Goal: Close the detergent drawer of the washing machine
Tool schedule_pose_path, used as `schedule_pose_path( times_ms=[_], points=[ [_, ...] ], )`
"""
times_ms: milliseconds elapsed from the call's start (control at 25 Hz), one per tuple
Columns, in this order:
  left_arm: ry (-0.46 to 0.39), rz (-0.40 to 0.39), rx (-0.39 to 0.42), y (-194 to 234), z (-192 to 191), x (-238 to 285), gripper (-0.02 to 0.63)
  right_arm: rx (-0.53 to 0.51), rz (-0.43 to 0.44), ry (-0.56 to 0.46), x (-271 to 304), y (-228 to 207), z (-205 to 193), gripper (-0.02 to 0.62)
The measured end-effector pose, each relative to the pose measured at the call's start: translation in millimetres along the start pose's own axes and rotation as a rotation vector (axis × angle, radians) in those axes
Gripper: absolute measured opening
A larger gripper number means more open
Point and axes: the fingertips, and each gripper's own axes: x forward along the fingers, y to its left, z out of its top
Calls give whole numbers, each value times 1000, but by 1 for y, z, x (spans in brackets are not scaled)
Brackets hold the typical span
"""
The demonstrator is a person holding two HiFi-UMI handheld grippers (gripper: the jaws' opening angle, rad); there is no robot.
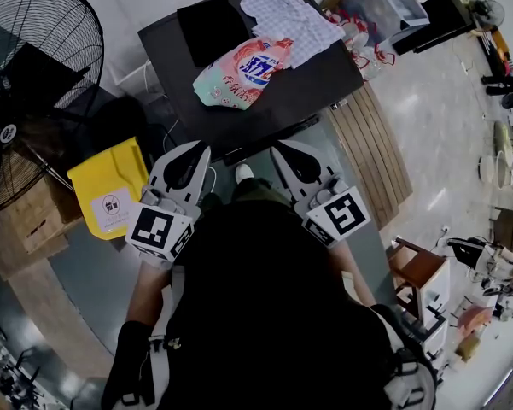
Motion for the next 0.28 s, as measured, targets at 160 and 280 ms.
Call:
schedule_pose_path(
  times_ms=[160, 280],
  points=[
    [-1, -5, -15, 1, -5, 0, 11, 8, 0, 5, -1, 0, -2, 17],
    [-1, -8, -23, 0, -5, 0, 11, 7, 3, 6, -1, 1, -2, 17]
  ],
)
